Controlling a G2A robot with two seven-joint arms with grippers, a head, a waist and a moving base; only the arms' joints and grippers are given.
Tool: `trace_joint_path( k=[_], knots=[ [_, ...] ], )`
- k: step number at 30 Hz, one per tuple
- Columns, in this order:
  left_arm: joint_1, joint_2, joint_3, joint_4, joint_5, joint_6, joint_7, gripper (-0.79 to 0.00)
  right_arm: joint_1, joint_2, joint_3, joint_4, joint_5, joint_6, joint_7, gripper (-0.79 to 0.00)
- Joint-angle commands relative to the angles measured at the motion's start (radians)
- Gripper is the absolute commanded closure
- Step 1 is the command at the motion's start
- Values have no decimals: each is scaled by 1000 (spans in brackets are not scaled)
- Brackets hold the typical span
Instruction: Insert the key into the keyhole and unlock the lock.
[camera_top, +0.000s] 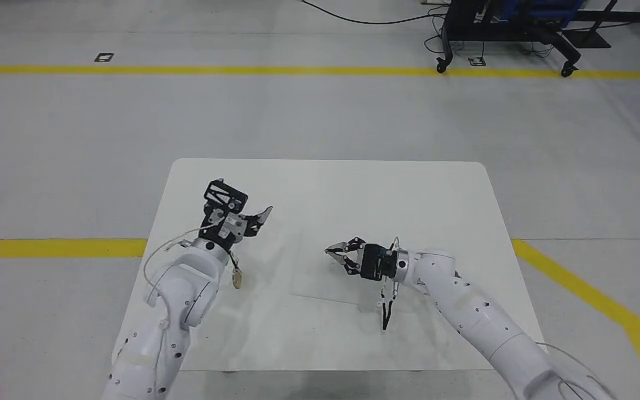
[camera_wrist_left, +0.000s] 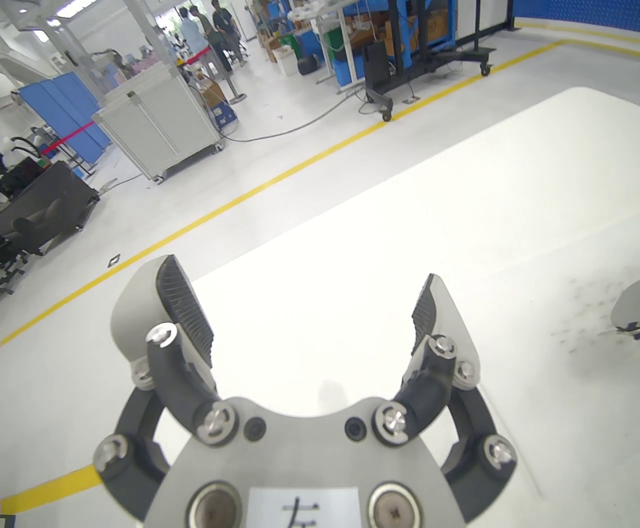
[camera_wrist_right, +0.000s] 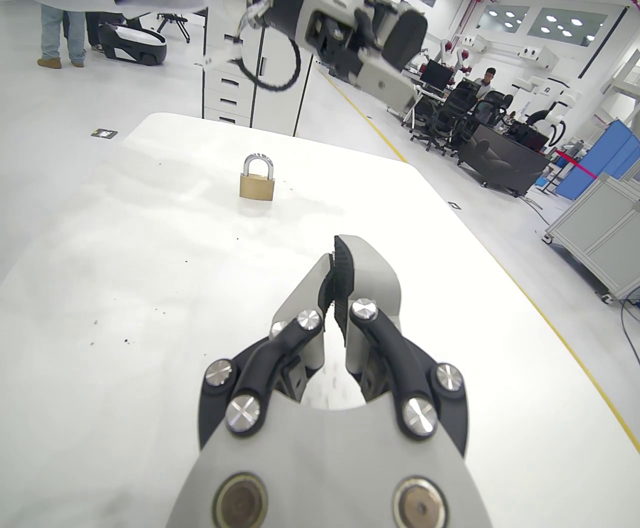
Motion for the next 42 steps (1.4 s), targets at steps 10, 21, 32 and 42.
trace_joint_path(
  k=[10, 21, 32, 42],
  knots=[
    [31, -4, -49, 54, -333, -106, 104, -785, -18, -10, 1, -35, 135, -54, -99, 0],
    [-30, 15, -135, 222, -1208, -509, -265, -785, -6, -31, 5, 2, 324, -98, -190, 0],
    [-30, 15, -135, 222, -1208, -509, -265, -785, -6, -31, 5, 2, 324, -98, -190, 0],
    [-30, 15, -135, 222, -1208, -509, -265, -785, -6, -31, 5, 2, 324, -98, -190, 0]
  ],
)
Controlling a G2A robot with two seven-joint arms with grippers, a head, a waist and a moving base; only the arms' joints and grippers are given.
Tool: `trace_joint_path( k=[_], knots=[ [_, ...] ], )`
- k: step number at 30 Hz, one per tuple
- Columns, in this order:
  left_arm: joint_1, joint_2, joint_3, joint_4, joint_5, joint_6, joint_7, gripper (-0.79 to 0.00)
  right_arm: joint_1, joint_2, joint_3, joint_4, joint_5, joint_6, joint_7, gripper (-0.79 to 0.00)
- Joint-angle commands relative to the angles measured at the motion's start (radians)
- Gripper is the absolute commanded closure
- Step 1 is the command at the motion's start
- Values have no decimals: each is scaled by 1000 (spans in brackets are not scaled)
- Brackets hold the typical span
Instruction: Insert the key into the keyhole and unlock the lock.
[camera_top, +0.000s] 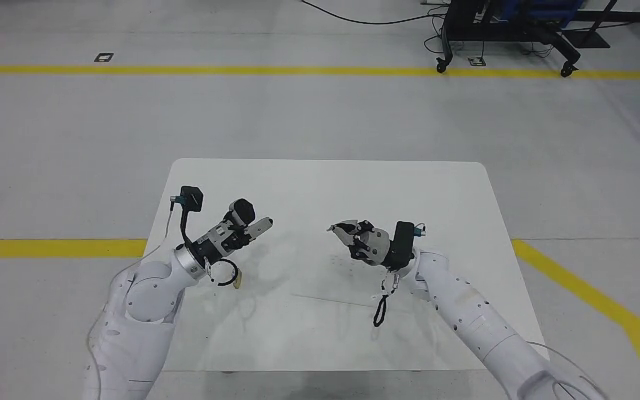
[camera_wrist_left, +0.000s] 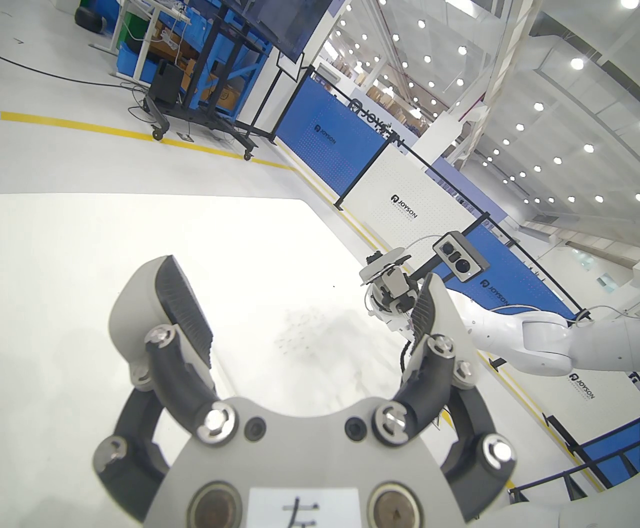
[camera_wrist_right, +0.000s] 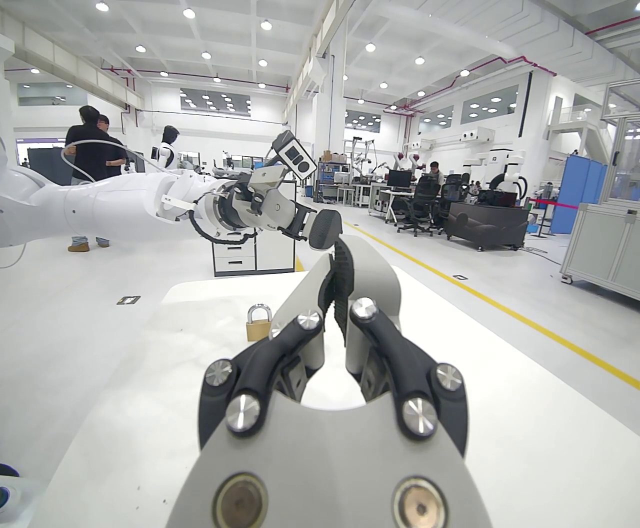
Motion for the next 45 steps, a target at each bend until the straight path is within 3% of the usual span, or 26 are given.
trace_joint_path(
  k=[1, 21, 27, 34, 39, 42, 45],
  knots=[
    [0, 0, 0, 0, 0, 0, 0, -785, 0, 0, 0, 0, 0, 0, 0, 0],
    [0, 0, 0, 0, 0, 0, 0, -785, -5, -1, 0, -2, 11, -4, 0, 0],
    [0, 0, 0, 0, 0, 0, 0, -785, -22, -28, -22, 15, 305, -159, 127, 0],
    [0, 0, 0, 0, 0, 0, 0, -785, -9, -65, -49, 49, 601, -245, 236, 0],
    [0, 0, -2, -3, -4, 2, 8, -785, -3, -69, -51, 57, 626, -246, 265, 0],
    [13, 0, -19, -12, 2, 8, 68, -785, -3, -69, -51, 57, 626, -246, 265, 0],
    [21, -1, 2, -3, -80, -32, 63, -785, -3, -69, -51, 57, 626, -246, 265, 0]
  ],
)
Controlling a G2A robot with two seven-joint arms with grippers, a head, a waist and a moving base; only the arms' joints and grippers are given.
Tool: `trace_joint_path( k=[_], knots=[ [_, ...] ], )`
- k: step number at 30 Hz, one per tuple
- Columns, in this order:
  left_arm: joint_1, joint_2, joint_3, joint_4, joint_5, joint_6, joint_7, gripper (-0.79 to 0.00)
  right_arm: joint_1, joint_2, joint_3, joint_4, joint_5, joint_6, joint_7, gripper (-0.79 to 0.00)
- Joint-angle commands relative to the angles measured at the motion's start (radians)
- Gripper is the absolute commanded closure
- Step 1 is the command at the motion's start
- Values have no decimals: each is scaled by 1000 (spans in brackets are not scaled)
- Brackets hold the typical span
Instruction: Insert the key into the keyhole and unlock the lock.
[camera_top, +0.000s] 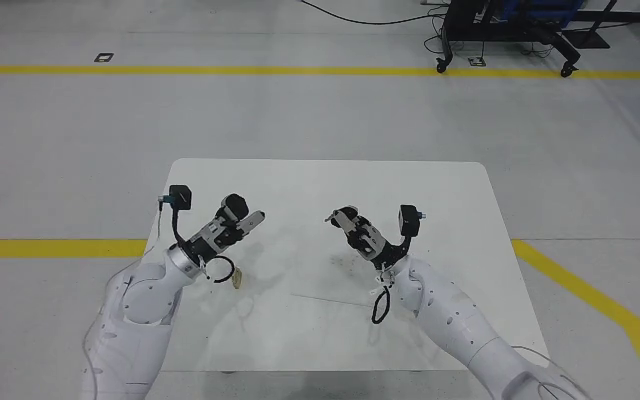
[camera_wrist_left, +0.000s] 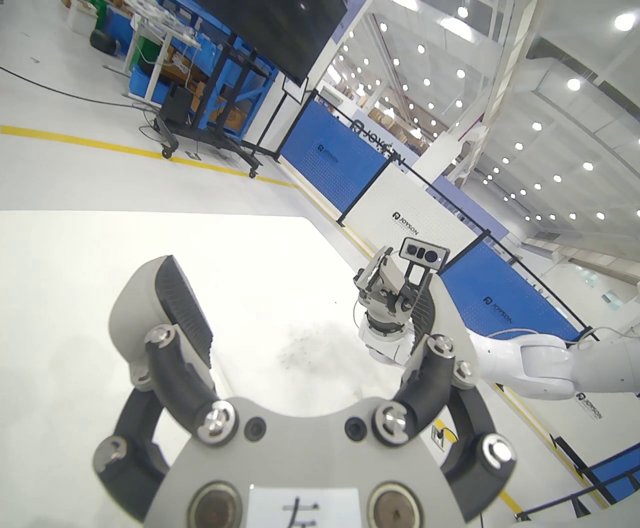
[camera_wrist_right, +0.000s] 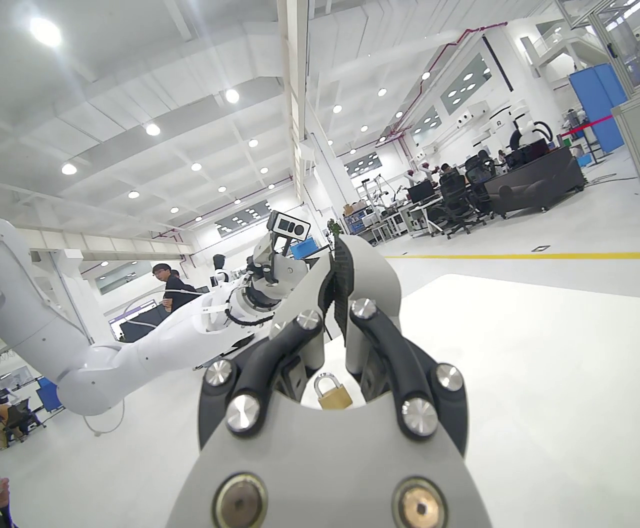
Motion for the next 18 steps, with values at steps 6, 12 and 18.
trace_joint_path(
  k=[6, 12, 18],
  knots=[
    [-43, 8, 84, 69, -370, -140, -220, -785, -17, -16, -25, 17, 225, -9, 198, 0],
    [-87, 19, 131, 95, -475, -201, -383, -631, 9, -34, -65, -4, 464, -14, 397, 0],
    [-100, 26, 139, 96, -389, -189, -384, -379, 23, -39, -76, -16, 602, -14, 519, 0]
  ],
)
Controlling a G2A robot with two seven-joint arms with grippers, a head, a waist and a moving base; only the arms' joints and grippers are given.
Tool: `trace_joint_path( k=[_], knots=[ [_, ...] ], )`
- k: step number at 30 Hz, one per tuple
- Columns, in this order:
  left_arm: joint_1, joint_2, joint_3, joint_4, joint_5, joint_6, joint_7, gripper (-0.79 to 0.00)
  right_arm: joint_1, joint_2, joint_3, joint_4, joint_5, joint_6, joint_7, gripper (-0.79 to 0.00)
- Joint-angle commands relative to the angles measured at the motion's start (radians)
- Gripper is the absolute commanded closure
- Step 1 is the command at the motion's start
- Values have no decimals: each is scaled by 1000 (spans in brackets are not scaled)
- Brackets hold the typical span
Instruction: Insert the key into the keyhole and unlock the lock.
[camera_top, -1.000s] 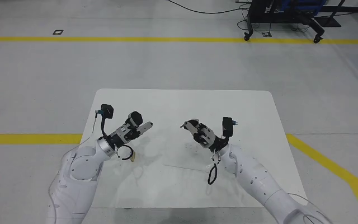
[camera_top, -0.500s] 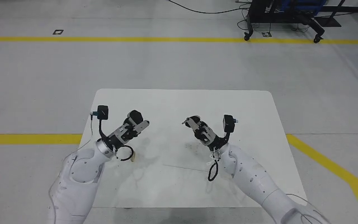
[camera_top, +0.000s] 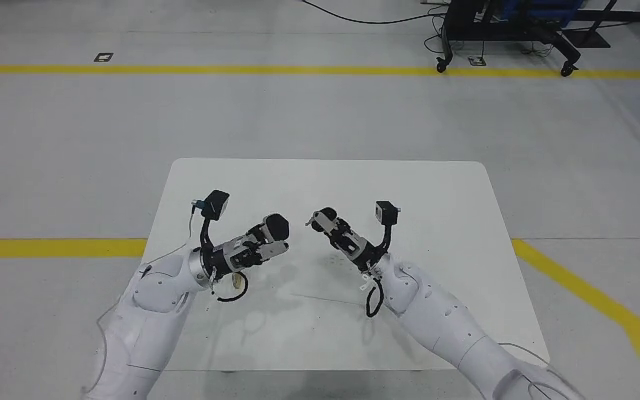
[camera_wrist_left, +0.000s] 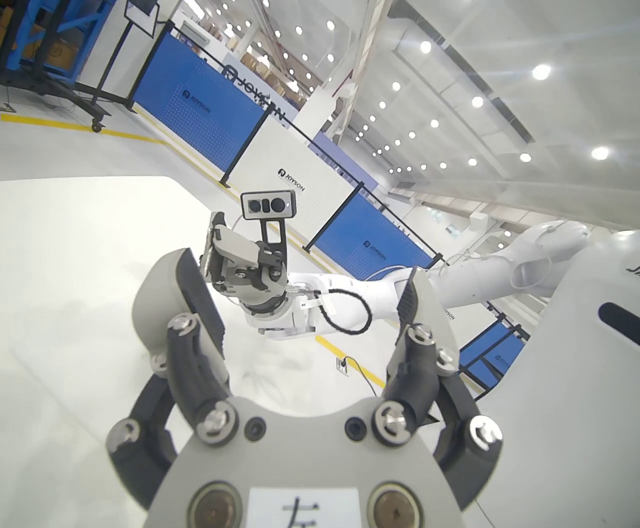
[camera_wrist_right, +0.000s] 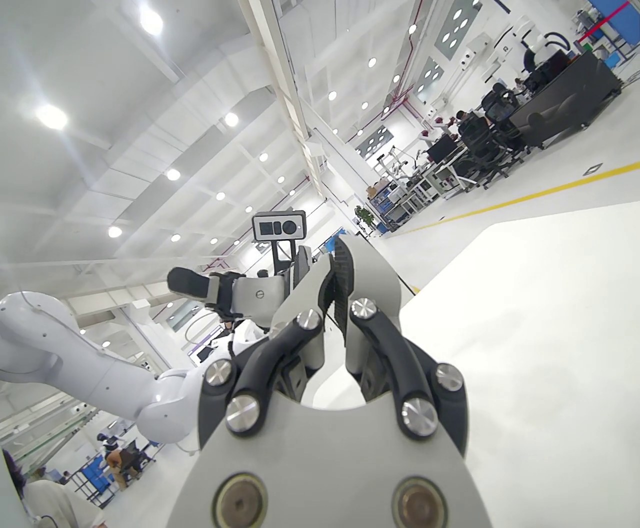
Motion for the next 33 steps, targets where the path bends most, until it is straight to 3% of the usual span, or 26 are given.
trace_joint_path(
  k=[1, 11, 24, 28, 33],
  knots=[
    [1, 0, 3, -2, 28, 20, 25, -363, 3, -1, 0, -3, 26, 0, 28, 0],
    [-5, 4, 21, -13, 155, 101, 94, -345, -3, -7, -5, -39, 86, 0, 122, 0],
    [-8, 11, 41, -16, 189, 116, 136, -317, -21, -9, 14, -66, 99, 0, 168, 0],
    [-14, 13, 55, -13, 185, 110, 132, -283, -15, -14, 13, -51, 112, 0, 187, 0],
    [-19, 16, 60, -7, 179, 114, 132, -151, -13, -19, 17, -43, 112, 0, 193, 0]
  ],
)
